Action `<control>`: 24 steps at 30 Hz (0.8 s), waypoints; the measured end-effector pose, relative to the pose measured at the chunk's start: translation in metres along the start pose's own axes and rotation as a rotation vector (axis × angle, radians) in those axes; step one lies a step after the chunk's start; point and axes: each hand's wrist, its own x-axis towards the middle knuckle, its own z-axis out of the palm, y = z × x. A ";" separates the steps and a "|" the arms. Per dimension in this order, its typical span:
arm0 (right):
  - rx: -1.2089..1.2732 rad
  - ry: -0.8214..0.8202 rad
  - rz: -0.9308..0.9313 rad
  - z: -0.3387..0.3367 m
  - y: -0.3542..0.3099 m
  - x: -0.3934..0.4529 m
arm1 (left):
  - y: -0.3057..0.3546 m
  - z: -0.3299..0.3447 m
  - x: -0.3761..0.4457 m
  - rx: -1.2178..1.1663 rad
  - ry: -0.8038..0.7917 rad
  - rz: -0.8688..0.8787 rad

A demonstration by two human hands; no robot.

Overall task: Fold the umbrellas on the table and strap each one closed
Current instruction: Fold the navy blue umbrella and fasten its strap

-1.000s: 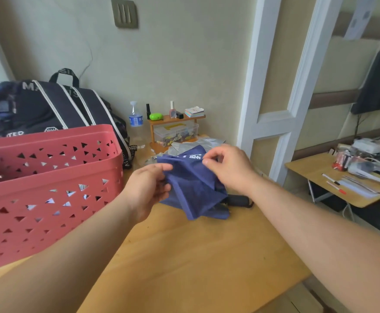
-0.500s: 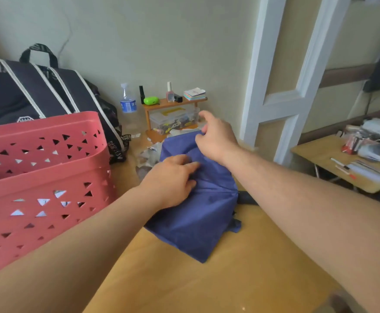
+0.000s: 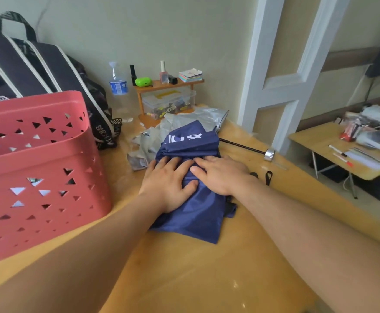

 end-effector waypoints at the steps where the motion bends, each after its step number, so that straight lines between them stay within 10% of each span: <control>1: -0.030 0.062 0.008 0.005 0.001 0.000 | 0.001 0.001 0.000 0.006 -0.035 -0.018; 13: 0.253 0.914 -0.153 0.022 0.017 -0.067 | -0.036 -0.042 -0.120 -0.965 0.051 -0.255; 20: 0.481 0.443 -0.260 0.049 -0.012 -0.157 | -0.015 -0.041 -0.154 -0.747 0.047 0.069; 24: 0.401 0.599 -0.280 0.057 -0.014 -0.165 | -0.016 -0.039 -0.158 -0.665 0.200 0.041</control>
